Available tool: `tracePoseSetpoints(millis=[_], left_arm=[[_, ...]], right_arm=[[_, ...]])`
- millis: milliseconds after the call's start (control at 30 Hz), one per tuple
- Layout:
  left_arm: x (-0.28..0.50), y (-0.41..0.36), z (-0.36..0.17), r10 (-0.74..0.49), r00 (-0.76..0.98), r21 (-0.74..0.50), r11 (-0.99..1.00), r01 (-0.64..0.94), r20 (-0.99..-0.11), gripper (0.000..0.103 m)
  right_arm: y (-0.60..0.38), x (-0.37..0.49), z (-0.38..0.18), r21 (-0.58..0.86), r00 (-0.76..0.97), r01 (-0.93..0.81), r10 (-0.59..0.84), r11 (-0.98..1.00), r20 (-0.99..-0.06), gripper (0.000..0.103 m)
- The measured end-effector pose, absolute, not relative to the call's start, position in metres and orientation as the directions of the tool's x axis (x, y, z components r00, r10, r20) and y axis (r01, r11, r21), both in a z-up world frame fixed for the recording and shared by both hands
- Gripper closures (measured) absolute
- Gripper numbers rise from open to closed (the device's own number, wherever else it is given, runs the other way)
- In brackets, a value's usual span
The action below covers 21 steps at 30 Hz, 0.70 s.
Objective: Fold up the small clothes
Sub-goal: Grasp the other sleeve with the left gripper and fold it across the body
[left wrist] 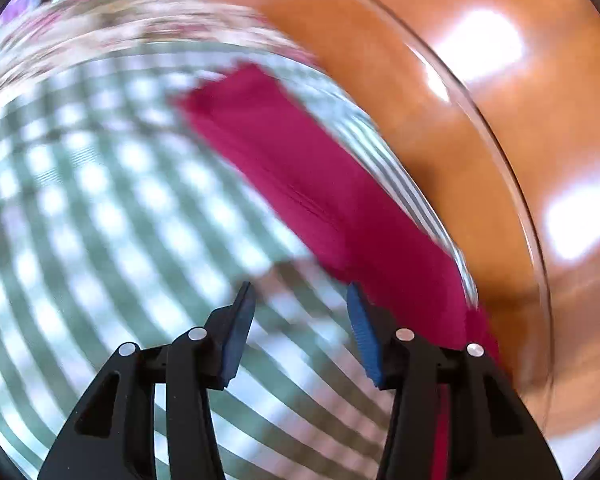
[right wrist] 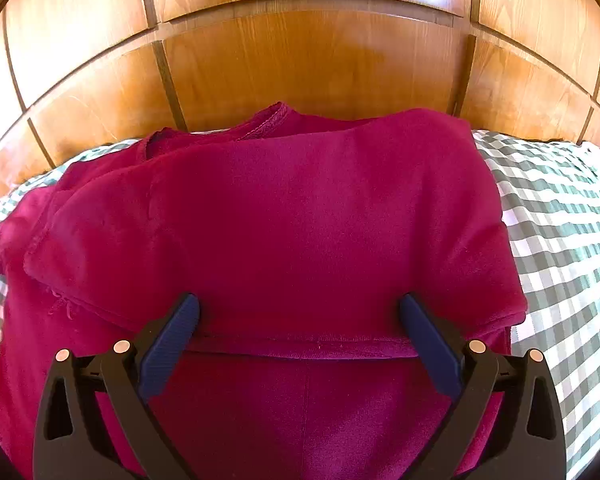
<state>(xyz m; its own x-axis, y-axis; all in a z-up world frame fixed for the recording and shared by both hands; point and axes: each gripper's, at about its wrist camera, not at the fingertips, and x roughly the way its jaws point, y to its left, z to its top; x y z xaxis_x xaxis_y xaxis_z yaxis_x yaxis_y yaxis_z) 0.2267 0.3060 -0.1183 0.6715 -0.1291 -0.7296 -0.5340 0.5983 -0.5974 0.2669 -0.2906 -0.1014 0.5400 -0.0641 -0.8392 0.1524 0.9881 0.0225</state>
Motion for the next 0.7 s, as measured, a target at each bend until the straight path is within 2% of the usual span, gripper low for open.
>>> tracePoseSetpoints(millis=[133,367,433,500,567,700], left_arm=[[0.228,0.357,-0.129,-0.14,0.705,-0.679,0.446,-0.583,-0.696,0.056],[0.264,0.38,-0.126,-0.062,0.68,-0.613,0.498,-0.614,-0.731,0.056],[0.271,0.382,-0.127,-0.036,0.657,-0.575,0.523,-0.63,-0.753,0.063],[0.288,0.38,-0.122,-0.033,0.642,-0.542,0.57,-0.618,-0.766,0.09],[0.287,0.377,-0.118,-0.023,0.646,-0.531,0.591,-0.607,-0.763,0.095],[0.283,0.35,-0.089,-0.05,0.724,-0.576,0.645,-0.503,-0.688,0.096]], right_arm=[[-0.291,0.267,-0.102,0.019,0.539,0.151,-0.066,0.988,-0.84,0.004],[-0.289,0.267,-0.103,0.003,0.534,0.15,-0.079,0.989,-0.842,0.004],[-0.289,0.267,-0.103,-0.001,0.534,0.149,-0.082,0.989,-0.842,0.004],[-0.289,0.267,-0.103,-0.002,0.534,0.149,-0.082,0.989,-0.842,0.004],[-0.289,0.267,-0.104,-0.002,0.534,0.149,-0.082,0.989,-0.842,0.004],[-0.289,0.267,-0.104,-0.002,0.534,0.148,-0.081,0.989,-0.842,0.004]])
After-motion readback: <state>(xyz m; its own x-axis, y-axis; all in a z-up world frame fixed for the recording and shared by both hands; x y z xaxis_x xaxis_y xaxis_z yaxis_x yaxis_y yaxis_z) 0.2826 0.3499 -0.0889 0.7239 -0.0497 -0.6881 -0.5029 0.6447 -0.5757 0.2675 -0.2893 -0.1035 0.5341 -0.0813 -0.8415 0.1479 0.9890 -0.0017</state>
